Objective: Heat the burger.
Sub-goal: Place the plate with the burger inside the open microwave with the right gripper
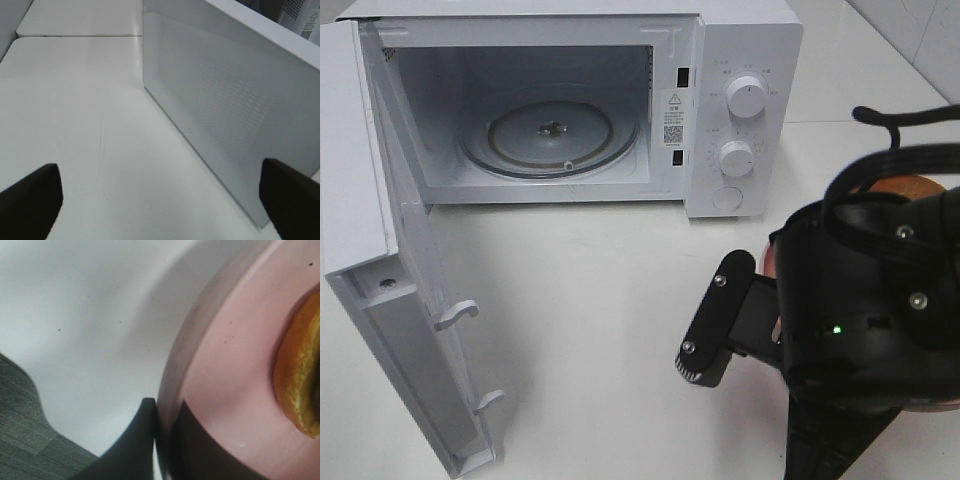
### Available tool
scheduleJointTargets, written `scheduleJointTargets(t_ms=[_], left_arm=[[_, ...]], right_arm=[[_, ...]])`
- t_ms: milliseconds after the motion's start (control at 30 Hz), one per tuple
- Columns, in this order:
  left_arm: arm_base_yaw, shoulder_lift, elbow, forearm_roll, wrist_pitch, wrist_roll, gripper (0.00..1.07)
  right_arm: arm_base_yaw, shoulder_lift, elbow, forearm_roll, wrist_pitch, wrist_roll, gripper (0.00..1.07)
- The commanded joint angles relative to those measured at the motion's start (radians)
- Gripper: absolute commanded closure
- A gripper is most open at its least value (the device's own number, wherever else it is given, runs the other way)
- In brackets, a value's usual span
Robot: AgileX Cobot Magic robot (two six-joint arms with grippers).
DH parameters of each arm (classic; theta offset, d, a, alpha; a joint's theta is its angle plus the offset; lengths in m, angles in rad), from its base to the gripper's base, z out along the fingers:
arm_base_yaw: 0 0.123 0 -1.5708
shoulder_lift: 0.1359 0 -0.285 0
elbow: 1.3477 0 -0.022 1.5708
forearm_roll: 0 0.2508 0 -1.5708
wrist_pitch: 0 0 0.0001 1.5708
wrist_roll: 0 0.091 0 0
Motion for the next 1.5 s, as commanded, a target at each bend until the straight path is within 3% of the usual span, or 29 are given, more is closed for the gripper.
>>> scheduleJointTargets(t_ms=[33,367,933,1500], left_arm=[[-0.004,-0.020,0.002,-0.010,-0.010,-0.002,0.07],[-0.004,-0.020,0.002,-0.010,-0.010,-0.002,0.07],[-0.004,-0.020,0.002,-0.010,-0.010,-0.002,0.07],[-0.004,-0.020,0.002,-0.010,-0.010,-0.002,0.07]], right_arm=[[0.038,-0.008,0.003,-0.068,0.045,0.008,1.07],[0.163,-0.008,0.003,-0.119,0.013,-0.047,1.07],[0.164,-0.008,0.002,-0.230,-0.102,-0.245,1.06],[0.160,-0.008,0.002,-0.383,-0.241,-0.266,1.07]])
